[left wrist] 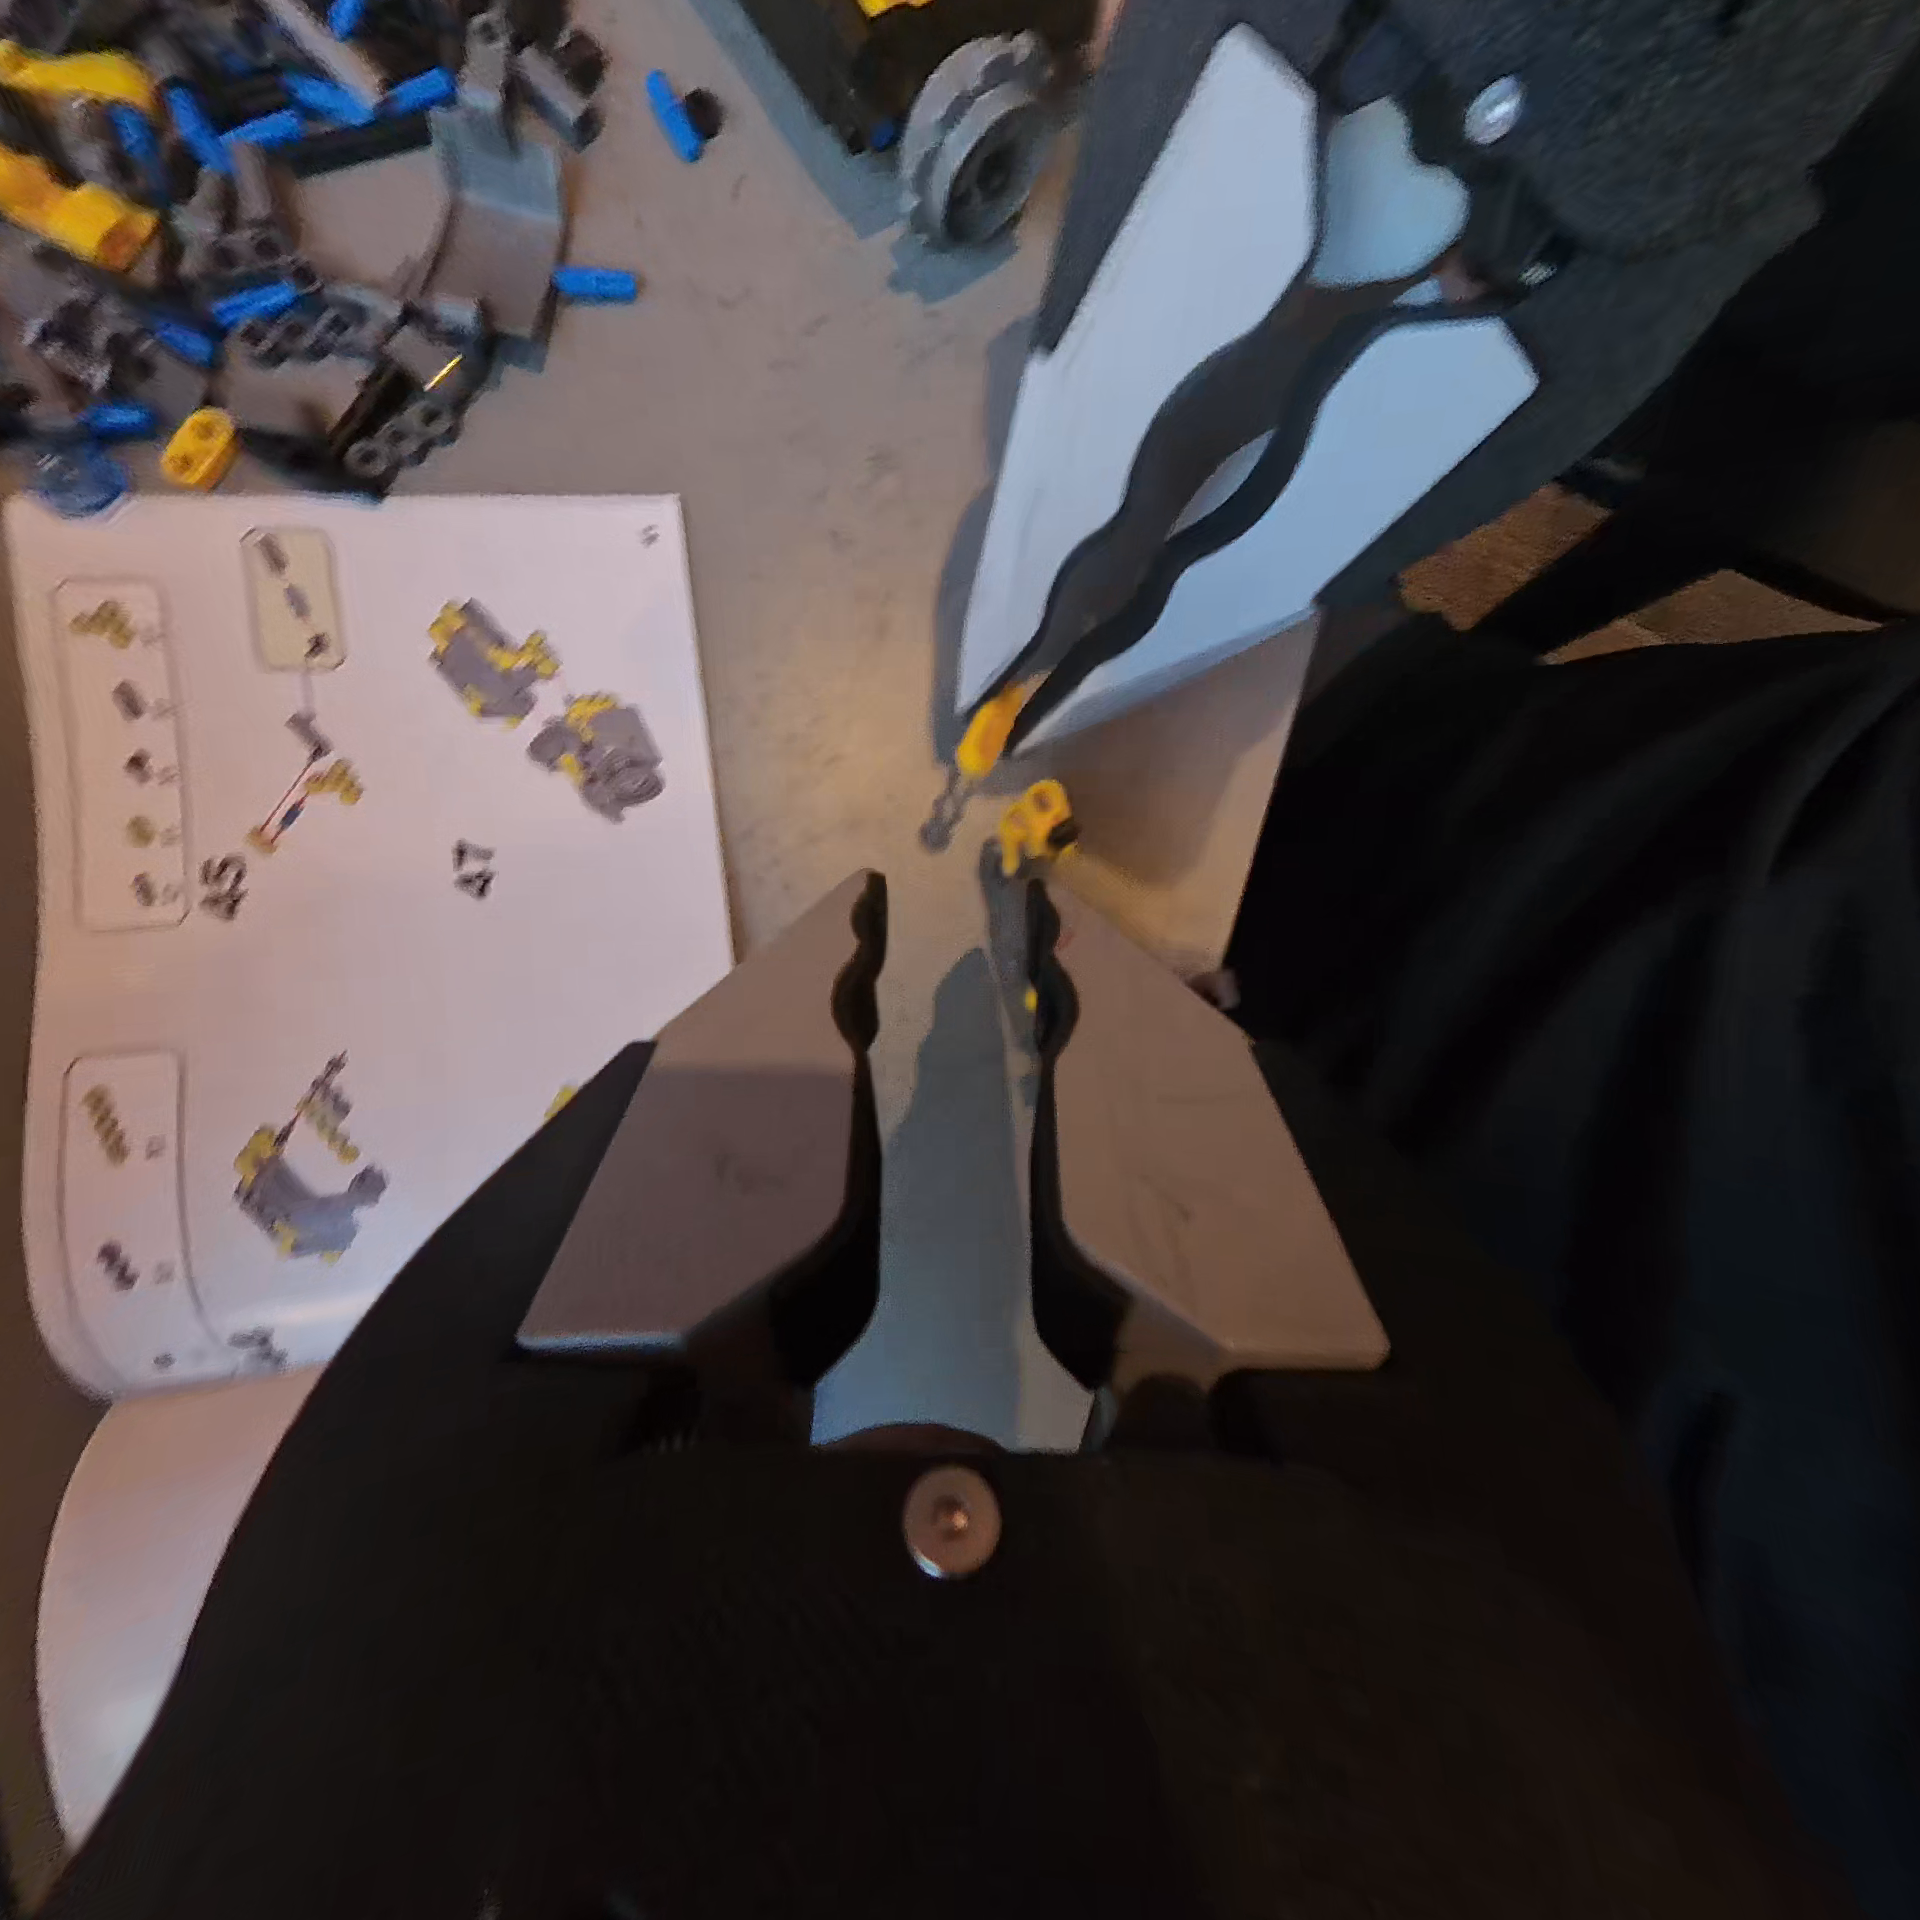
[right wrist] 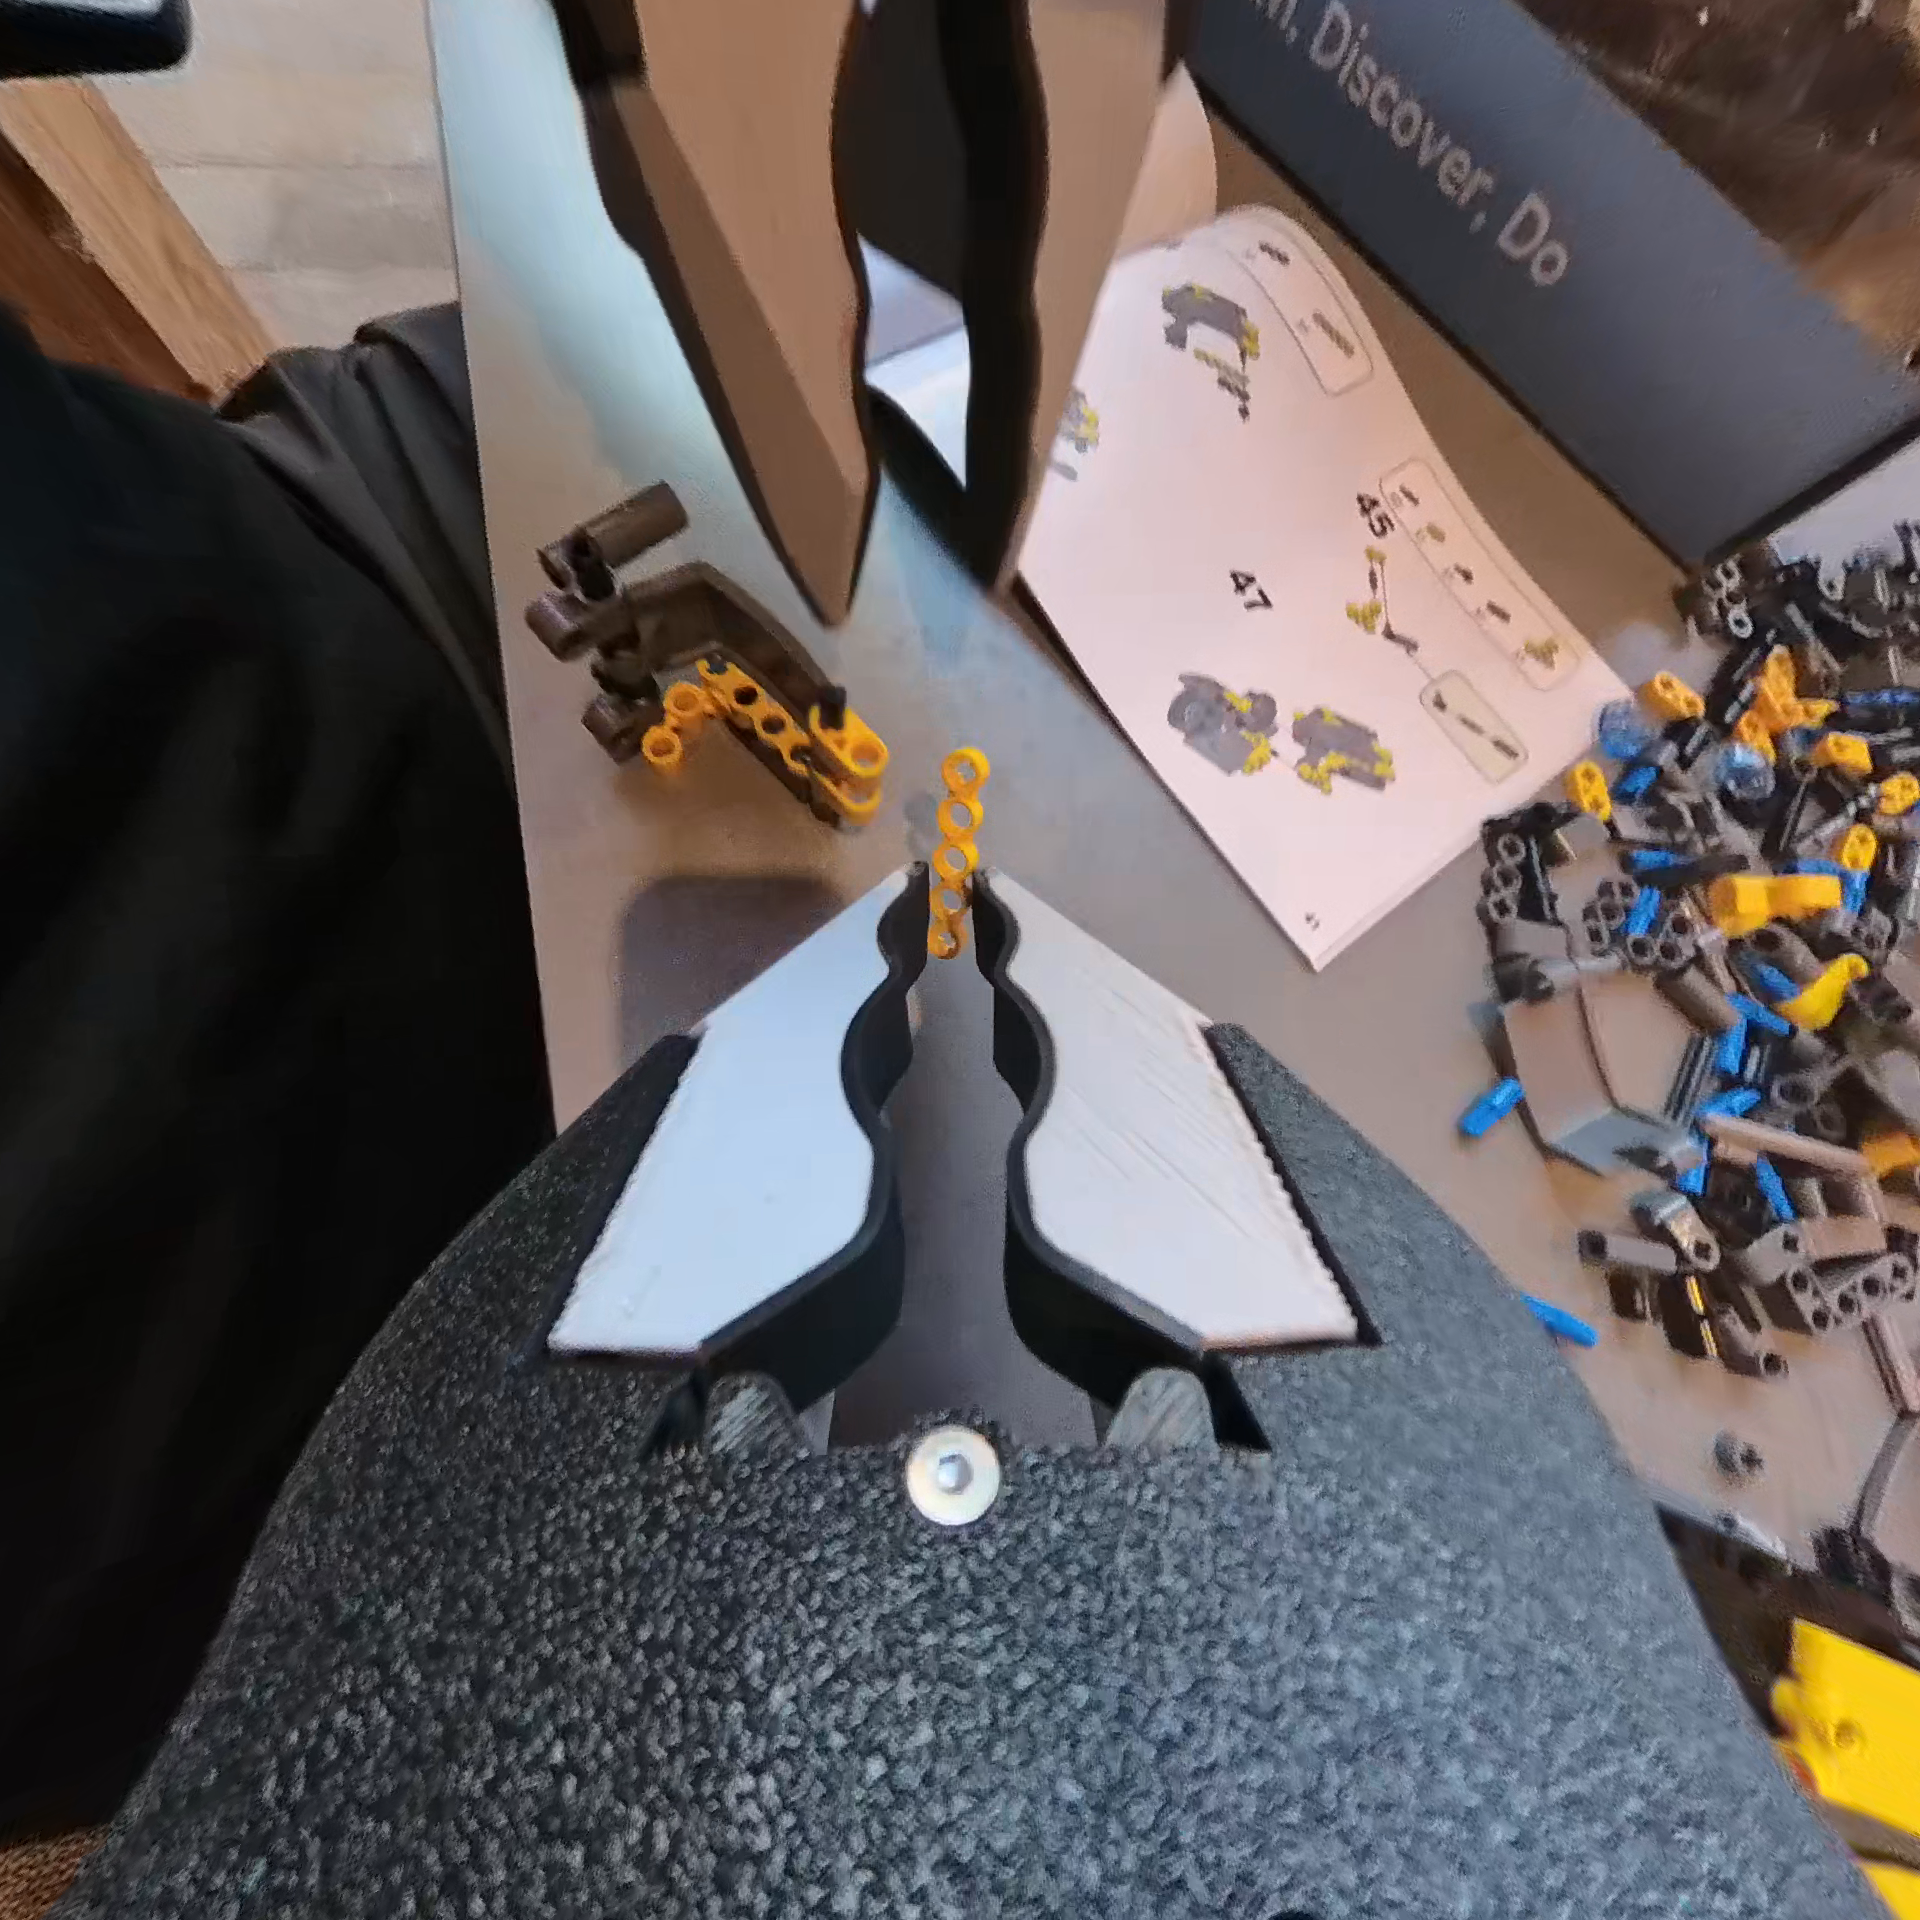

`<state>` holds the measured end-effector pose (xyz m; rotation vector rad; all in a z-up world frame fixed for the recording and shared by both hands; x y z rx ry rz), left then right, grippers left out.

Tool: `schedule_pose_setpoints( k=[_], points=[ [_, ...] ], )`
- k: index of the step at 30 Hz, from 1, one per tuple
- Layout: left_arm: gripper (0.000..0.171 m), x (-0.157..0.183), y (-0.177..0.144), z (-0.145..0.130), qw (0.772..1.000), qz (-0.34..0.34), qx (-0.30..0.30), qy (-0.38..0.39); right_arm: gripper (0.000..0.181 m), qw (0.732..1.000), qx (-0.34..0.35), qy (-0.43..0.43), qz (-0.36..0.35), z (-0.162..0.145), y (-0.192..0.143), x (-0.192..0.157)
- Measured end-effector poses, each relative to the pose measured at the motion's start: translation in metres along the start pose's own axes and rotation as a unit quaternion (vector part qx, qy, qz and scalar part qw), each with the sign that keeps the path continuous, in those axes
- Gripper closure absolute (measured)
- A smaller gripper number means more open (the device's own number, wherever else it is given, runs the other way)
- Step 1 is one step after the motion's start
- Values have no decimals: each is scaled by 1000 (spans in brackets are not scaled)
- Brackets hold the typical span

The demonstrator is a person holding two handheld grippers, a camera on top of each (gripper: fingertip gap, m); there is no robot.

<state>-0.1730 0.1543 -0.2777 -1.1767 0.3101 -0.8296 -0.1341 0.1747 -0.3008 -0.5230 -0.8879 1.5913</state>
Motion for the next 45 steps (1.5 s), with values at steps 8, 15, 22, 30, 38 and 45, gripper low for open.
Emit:
schedule_pose_setpoints(
  k=[8, 15, 22, 30, 38, 45],
  points=[
    [114, 27, -22, -18, 992, 23, 97, -79, 174, 1000, -4, -3, -6, -7, -20, 5],
    [144, 39, -43, 13, 981, 103, 161, 41, 174, 994, -4, -103, 43, 33, -38, -13],
    [166, 41, -28, 9, 972, 152, 112, 139, 174, 982, -30, -171, 76, 50, -37, -30],
    [167, 37, -39, 5, 965, 131, 211, 85, 167, 987, 32, -140, 67, 56, -40, -24],
    [167, 34, -37, -1, 959, 80, 268, 30, 173, 989, 63, -124, 47, 56, -34, -19],
    [167, 33, -33, -3, 961, 63, 269, 10, 175, 987, 59, -140, 53, 55, -33, -20]
  ],
)
Point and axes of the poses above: each gripper's, where its closed fingertips meet, y out along the fingers, z out of its top, x = y × z across the jaws, the point moved 1 cm from there along -y, back along the fingers, and after that the axes turned 10 degrees about -x, right-handed, at the moved point
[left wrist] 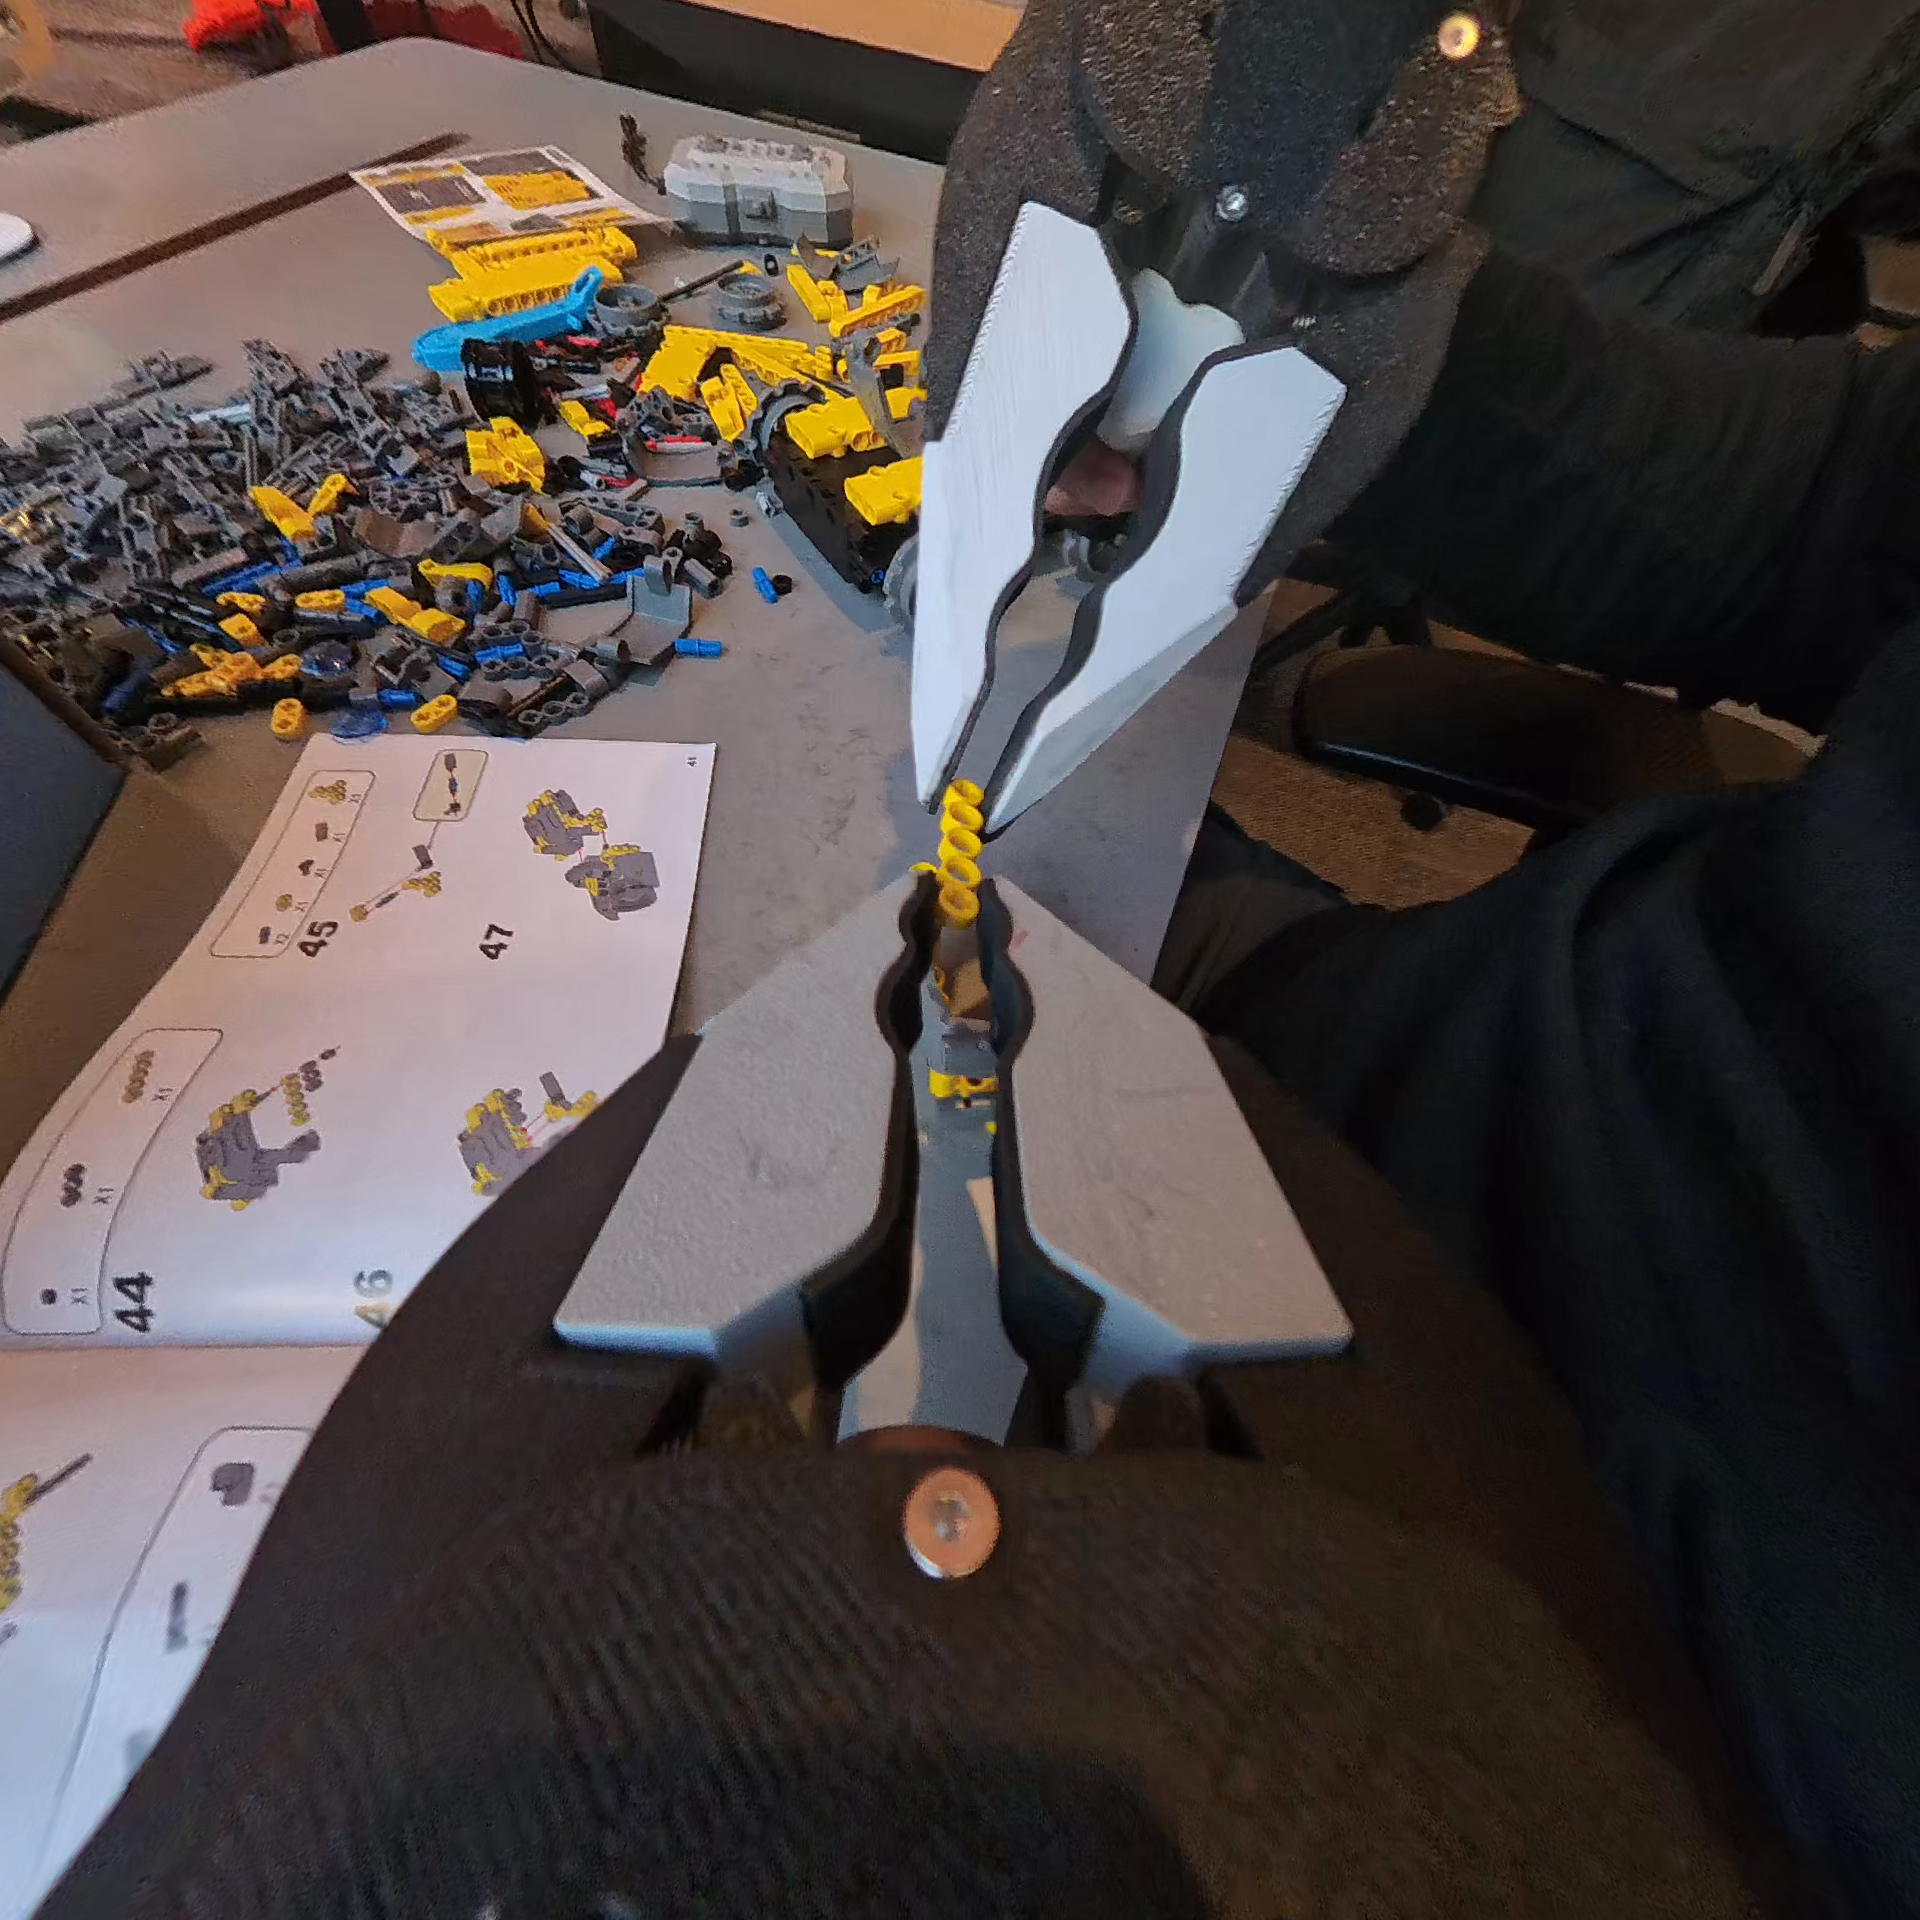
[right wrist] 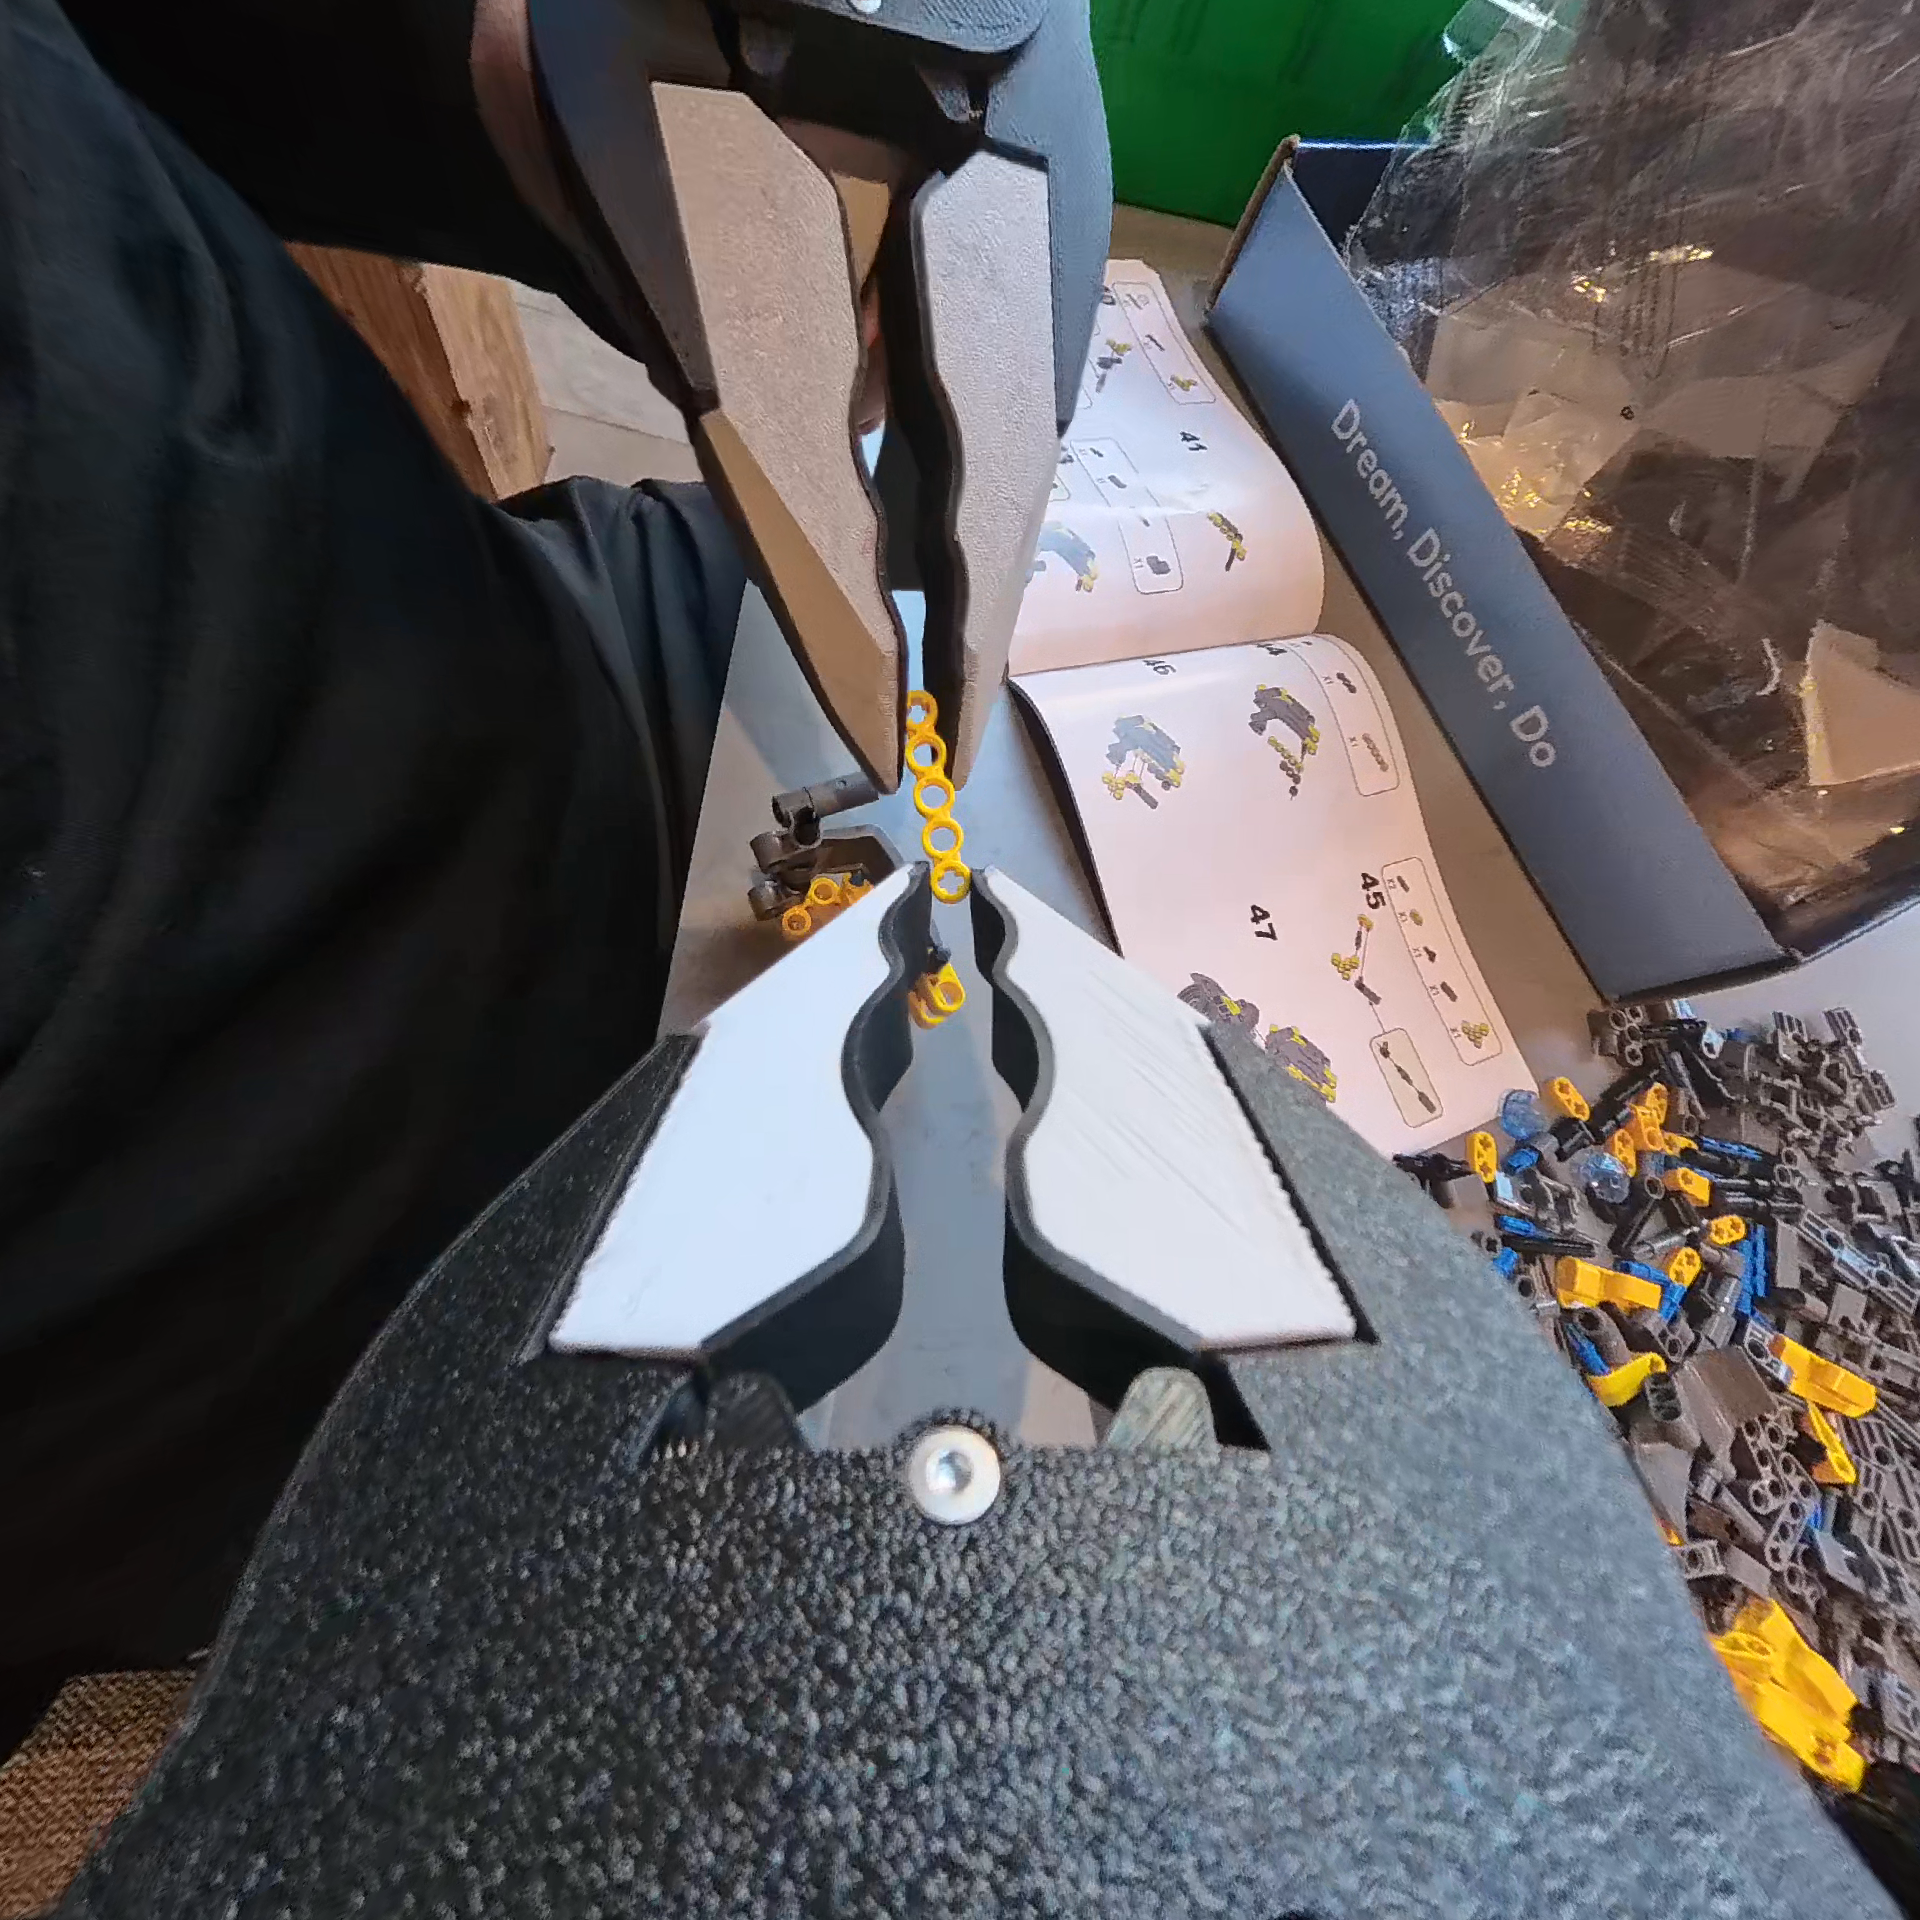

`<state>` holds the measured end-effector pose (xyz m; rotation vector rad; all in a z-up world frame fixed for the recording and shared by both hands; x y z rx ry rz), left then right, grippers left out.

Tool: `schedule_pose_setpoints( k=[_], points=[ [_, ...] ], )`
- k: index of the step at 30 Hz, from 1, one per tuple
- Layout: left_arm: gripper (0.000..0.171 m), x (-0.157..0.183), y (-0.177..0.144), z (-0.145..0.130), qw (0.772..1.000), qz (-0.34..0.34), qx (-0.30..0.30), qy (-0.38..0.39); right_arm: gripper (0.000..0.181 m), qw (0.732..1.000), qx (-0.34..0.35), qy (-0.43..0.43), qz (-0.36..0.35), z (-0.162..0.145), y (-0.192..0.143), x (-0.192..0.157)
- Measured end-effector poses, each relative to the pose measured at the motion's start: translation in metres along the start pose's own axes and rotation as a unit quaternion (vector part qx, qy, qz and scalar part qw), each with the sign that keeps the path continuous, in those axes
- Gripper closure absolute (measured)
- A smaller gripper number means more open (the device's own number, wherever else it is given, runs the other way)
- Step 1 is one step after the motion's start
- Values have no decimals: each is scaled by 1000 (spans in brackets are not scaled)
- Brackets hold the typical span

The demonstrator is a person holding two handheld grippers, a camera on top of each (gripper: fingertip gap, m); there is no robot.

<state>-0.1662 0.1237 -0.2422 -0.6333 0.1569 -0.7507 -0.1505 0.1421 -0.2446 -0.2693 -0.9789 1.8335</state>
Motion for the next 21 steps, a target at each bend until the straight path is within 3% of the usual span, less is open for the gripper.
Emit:
schedule_pose_setpoints(
  k=[2, 6, 8, 13, 19, 21],
  points=[
    [165, 0, 2, -4, 999, -9, -16, -29, 175, 1000, -9, 3, -5, -4, 0, 3],
    [110, 2, 3, -15, 997, 20, -56, -53, 175, 999, -11, 37, -6, -15, -8, 14],
    [100, 3, 5, -21, 995, 49, -71, -43, 175, 999, -10, 46, -2, -18, -9, 15],
    [101, 8, 24, -37, 992, 52, -113, -23, 175, 998, -32, 42, 15, -26, 4, 12],
    [137, 4, 30, -42, 988, 18, -144, 58, 175, 997, -39, 53, 31, -33, 10, 7],
    [139, 1, 29, -45, 984, -3, -150, 93, 175, 997, -36, 59, 36, -34, 8, 3]
  ],
)
Point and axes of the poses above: each gripper's, where its closed fingertips meet, y out along the fingers, z out of its top, x = y × z across the jaws, the point moved 1 cm from there along -y, back along the fingers, and after that the axes turned 10 degrees about -x, right-handed, at the moved point
